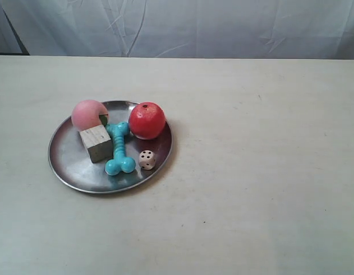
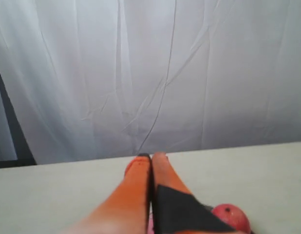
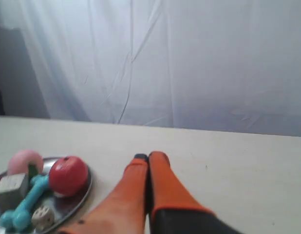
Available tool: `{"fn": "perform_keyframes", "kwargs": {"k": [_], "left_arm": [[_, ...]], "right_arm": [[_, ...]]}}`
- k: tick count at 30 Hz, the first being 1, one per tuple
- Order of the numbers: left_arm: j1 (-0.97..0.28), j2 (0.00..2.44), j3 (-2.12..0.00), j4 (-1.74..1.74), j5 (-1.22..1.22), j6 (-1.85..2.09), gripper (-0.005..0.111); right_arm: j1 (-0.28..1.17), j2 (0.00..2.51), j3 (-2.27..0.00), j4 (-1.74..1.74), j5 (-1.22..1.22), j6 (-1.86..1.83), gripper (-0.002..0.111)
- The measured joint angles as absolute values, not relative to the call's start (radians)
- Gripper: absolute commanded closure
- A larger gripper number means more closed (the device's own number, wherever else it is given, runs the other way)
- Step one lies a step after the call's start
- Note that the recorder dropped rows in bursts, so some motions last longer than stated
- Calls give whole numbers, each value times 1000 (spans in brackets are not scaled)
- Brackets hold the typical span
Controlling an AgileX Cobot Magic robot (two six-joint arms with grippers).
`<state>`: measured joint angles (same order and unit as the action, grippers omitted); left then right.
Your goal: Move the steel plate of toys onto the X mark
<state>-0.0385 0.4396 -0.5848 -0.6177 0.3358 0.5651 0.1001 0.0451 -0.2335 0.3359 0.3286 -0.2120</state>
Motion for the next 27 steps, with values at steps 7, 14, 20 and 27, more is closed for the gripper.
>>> {"fn": "perform_keyframes", "kwargs": {"k": [7,14,20,27], "left_arm": [[-38,305,-396,-536,339,567,107],[-38,177,-240,-499,287,567,107],[-38,157,-140,-473,270,569,107],[-38,157,-72,-466,259,562,107]], "right_arm": [[9,7,-16,460,112,-212,108],[6,7,-3,433,131,-224,108],[6,7,-2,426,137,-224,108],[6,7,-2,426,137,-226,108]]}}
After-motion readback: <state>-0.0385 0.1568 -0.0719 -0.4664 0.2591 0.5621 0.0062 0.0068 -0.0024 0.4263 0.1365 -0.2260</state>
